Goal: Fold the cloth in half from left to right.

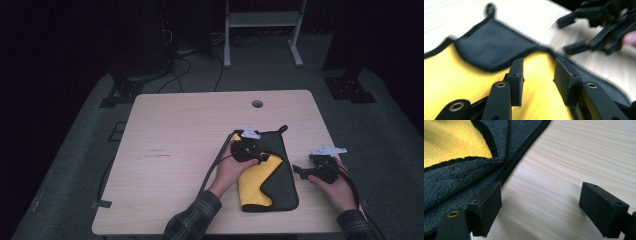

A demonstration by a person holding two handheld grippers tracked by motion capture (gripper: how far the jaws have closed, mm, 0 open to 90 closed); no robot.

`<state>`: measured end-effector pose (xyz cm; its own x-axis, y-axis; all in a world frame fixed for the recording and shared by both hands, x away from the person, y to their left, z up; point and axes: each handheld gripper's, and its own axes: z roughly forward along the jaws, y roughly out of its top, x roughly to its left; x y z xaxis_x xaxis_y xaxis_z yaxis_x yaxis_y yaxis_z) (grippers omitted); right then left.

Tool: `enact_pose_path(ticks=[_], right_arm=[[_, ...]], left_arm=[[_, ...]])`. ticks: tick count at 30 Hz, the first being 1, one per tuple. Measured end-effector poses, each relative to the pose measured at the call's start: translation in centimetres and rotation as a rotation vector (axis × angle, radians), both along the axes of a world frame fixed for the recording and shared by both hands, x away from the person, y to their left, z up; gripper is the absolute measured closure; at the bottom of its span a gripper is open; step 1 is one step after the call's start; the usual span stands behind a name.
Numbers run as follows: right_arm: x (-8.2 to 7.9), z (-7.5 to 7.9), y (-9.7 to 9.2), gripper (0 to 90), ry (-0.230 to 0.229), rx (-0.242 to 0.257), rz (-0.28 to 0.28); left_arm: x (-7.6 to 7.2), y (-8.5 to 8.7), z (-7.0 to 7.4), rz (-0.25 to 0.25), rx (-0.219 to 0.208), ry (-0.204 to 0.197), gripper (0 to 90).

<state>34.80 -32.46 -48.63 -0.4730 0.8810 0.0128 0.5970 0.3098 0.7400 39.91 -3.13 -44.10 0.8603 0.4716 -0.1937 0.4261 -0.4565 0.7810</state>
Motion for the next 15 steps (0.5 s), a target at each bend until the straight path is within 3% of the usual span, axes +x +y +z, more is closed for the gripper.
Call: enact_pose_path(ticks=[7,15], right_arm=[[0.0,0.0,0.0,16.9,-0.002,0.000,0.001],[0.0,0.0,0.0,17.0,-0.002,0.000,0.001]], left_arm=[[0.1,3.6,-1.4,0.088,0.084,-0.010,50.7],[-0.4,4.2,-2.9,0.108,0.165,-0.037,45.9]])
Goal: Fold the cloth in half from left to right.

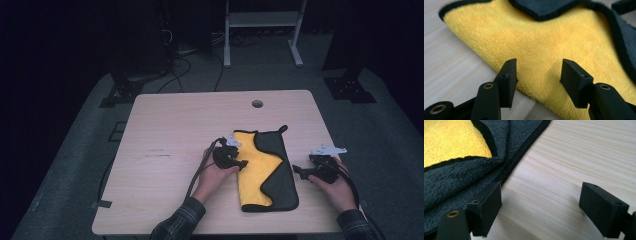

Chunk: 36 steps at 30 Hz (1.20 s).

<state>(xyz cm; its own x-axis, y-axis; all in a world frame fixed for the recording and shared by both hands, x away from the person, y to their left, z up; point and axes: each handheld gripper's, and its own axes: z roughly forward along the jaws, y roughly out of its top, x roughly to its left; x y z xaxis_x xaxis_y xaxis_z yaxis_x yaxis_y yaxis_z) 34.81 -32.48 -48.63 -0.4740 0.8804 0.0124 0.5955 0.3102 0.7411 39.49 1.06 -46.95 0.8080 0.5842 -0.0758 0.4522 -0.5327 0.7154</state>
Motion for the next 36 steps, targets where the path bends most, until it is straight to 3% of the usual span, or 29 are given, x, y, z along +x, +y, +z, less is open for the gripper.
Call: enact_pose_path(ticks=[4,8,11,12,14,16,17,23,27,28,30,36], right_arm=[[0.0,0.0,0.0,17.0,0.000,0.000,0.000],[0.0,0.0,0.0,17.0,0.000,0.000,0.000],[0.0,0.0,0.0,16.9,0.000,0.000,0.001],[0.0,0.0,0.0,17.0,0.000,0.000,0.001],[0.0,0.0,0.0,17.1,0.000,-0.001,0.001],[-0.1,0.1,0.0,22.0,0.001,0.000,0.000],[-0.1,0.2,0.0,26.3,0.005,-0.005,-0.003],[-0.3,1.3,0.5,28.9,-0.017,-0.002,0.005],[-0.2,2.5,2.0,31.7,-0.046,0.021,0.043],[-0.1,3.1,3.1,34.0,-0.064,0.030,0.075],[0.0,3.3,3.5,34.1,-0.065,0.031,0.085],[0.7,4.8,7.4,40.0,-0.088,0.055,0.190]], left_arm=[[-0.4,0.1,-0.1,0.026,-0.002,-0.013,42.8],[-0.9,0.5,-0.2,0.037,0.009,0.002,40.6],[-1.3,0.6,-0.4,0.035,0.003,-0.006,46.9],[-1.4,0.6,-0.4,0.032,0.001,-0.010,56.2],[-1.6,0.5,-0.5,0.024,0.002,-0.020,59.7],[-1.8,0.5,-0.6,0.008,-0.031,0.007,78.6],[-1.9,0.5,-0.6,0.007,-0.027,0.002,81.5],[-1.9,1.5,-0.5,0.003,-0.044,0.033,83.2],[-2.0,3.0,-0.4,-0.010,-0.050,0.056,83.0],[-2.1,3.5,-0.4,-0.013,-0.049,0.060,83.0],[-2.3,4.3,-0.4,-0.008,-0.053,0.067,82.9],[-2.8,7.0,-0.2,0.010,-0.048,0.073,82.8]])
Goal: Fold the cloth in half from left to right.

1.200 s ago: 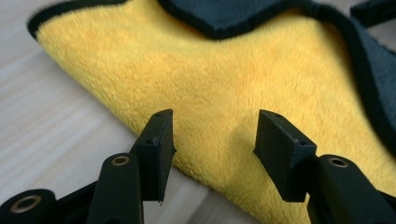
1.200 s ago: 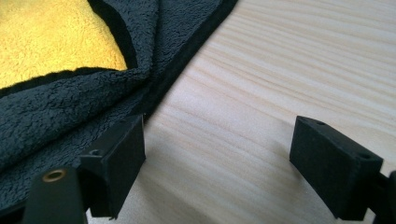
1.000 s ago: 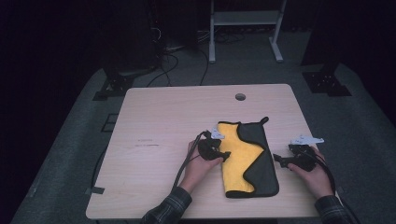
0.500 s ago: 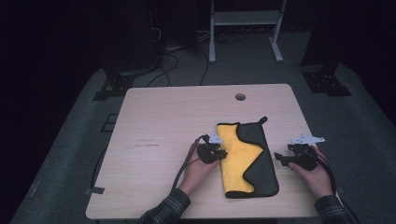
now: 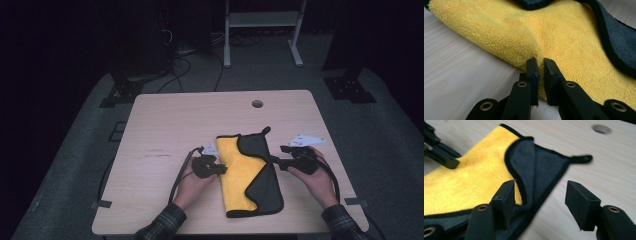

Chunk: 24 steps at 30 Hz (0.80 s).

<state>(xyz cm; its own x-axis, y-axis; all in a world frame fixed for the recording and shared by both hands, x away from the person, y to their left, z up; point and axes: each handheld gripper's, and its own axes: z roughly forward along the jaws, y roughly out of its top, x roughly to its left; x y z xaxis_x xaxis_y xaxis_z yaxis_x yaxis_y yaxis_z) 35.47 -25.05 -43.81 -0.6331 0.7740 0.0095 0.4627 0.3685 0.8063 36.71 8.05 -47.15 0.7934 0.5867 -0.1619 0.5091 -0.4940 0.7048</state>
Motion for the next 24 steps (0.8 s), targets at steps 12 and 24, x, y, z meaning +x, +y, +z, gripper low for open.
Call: enact_pose_path(ticks=[12,24], right_arm=[[2.2,-0.4,7.4,50.1,0.035,-0.020,0.147],[5.0,-1.8,10.9,58.0,0.090,-0.043,0.182]], left_arm=[[-0.5,3.8,0.2,0.028,0.010,-0.002,82.3],[-0.4,4.7,0.0,0.085,0.041,-0.049,58.9]])
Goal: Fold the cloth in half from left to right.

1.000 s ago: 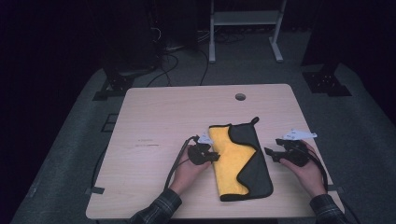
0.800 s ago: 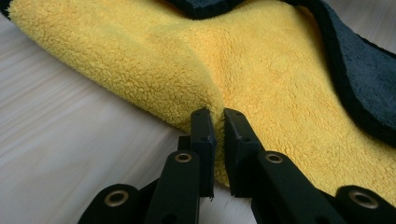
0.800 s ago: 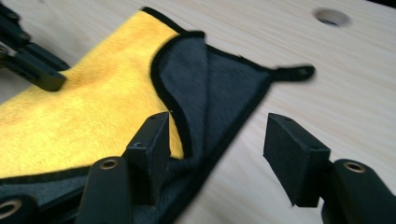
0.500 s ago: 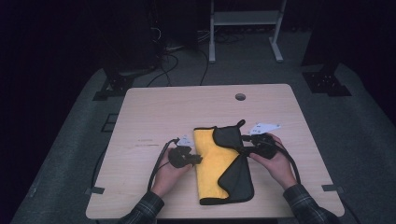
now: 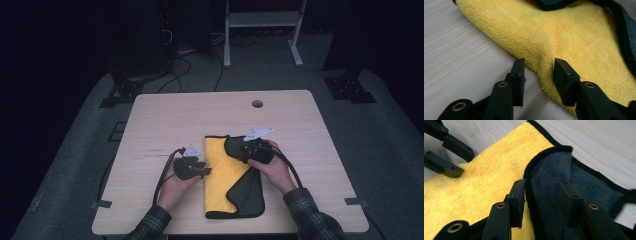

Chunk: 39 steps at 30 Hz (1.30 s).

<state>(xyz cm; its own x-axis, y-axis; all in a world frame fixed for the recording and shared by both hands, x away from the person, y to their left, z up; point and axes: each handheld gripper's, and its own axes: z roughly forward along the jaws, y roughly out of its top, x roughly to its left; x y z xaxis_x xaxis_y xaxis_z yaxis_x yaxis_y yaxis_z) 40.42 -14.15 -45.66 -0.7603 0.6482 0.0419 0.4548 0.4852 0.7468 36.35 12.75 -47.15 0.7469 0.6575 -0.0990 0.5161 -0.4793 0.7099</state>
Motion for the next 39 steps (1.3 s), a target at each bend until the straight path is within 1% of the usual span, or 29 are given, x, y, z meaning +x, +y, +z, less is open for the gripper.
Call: enact_pose_path(ticks=[1,2,3,4,5,6,8,10,12,13,16,17,19,22,23,24,26,30,33,37,39], right_arm=[[0.2,-0.2,0.3,58.0,-0.003,-0.005,0.000],[0.4,-0.3,0.5,58.0,0.000,-0.001,0.001],[0.7,-0.5,0.7,57.7,0.009,-0.002,0.007],[0.8,-0.7,1.0,57.8,0.009,-0.006,0.008],[1.0,-0.8,1.3,58.4,0.005,-0.009,0.015],[1.2,-0.9,1.6,58.7,0.011,-0.006,0.020],[1.3,-1.0,2.1,59.3,0.007,-0.017,0.026],[1.5,-1.0,2.6,60.3,0.006,-0.022,0.026],[1.7,-1.2,3.1,64.7,0.002,-0.046,0.029],[1.8,-1.3,3.2,66.5,0.003,-0.050,0.029],[1.8,-1.4,3.2,76.2,-0.010,-0.060,0.018],[1.9,-1.3,3.1,80.2,-0.003,-0.057,0.009],[2.0,-1.1,2.7,82.6,0.023,-0.033,-0.009],[2.1,-0.8,2.4,82.9,0.022,-0.020,-0.019],[2.2,-0.6,2.2,82.9,0.014,-0.015,-0.022],[2.4,-0.2,1.8,82.9,0.007,0.003,-0.036],[2.5,0.0,1.6,82.9,0.006,0.008,-0.041],[3.3,0.6,0.0,82.9,-0.006,0.036,-0.091],[3.8,0.7,-1.0,82.8,-0.005,0.036,-0.123],[4.8,0.7,-2.3,82.8,0.009,0.033,-0.161],[5.2,0.5,-2.8,82.8,0.016,0.021,-0.179]], left_arm=[[0.0,0.0,0.0,0.002,0.005,-0.006,56.6],[0.0,0.1,0.0,0.005,0.008,-0.009,55.0],[0.0,0.1,0.0,0.010,0.012,-0.013,52.4],[0.0,0.1,-0.1,0.015,0.016,-0.020,50.7],[0.1,0.1,-0.1,0.020,0.025,-0.028,47.2],[0.1,0.1,-0.1,0.026,0.027,-0.032,44.2],[0.1,0.1,-0.2,0.042,0.043,-0.045,37.3],[0.1,0.2,-0.3,0.049,0.047,-0.052,32.9],[0.1,0.2,-0.3,0.057,0.049,-0.055,29.8],[0.2,0.3,-0.4,0.060,0.050,-0.057,27.8],[0.2,0.4,-0.5,0.064,0.050,-0.064,24.9],[0.2,0.4,-0.6,0.064,0.049,-0.068,23.8],[0.2,0.4,-0.6,0.063,0.047,-0.073,23.4],[0.2,0.4,-0.7,0.066,0.048,-0.078,22.9],[0.2,0.4,-0.7,0.067,0.046,-0.080,22.1],[0.2,0.4,-0.7,0.071,0.045,-0.081,20.8],[0.2,0.5,-0.8,0.072,0.042,-0.084,20.5],[0.2,0.5,-0.8,0.073,0.043,-0.088,19.2],[0.2,0.6,-0.8,0.075,0.048,-0.088,17.9],[0.2,0.6,-0.9,0.081,0.046,-0.089,16.3],[0.2,0.5,-1.0,0.090,0.044,-0.089,14.4]])
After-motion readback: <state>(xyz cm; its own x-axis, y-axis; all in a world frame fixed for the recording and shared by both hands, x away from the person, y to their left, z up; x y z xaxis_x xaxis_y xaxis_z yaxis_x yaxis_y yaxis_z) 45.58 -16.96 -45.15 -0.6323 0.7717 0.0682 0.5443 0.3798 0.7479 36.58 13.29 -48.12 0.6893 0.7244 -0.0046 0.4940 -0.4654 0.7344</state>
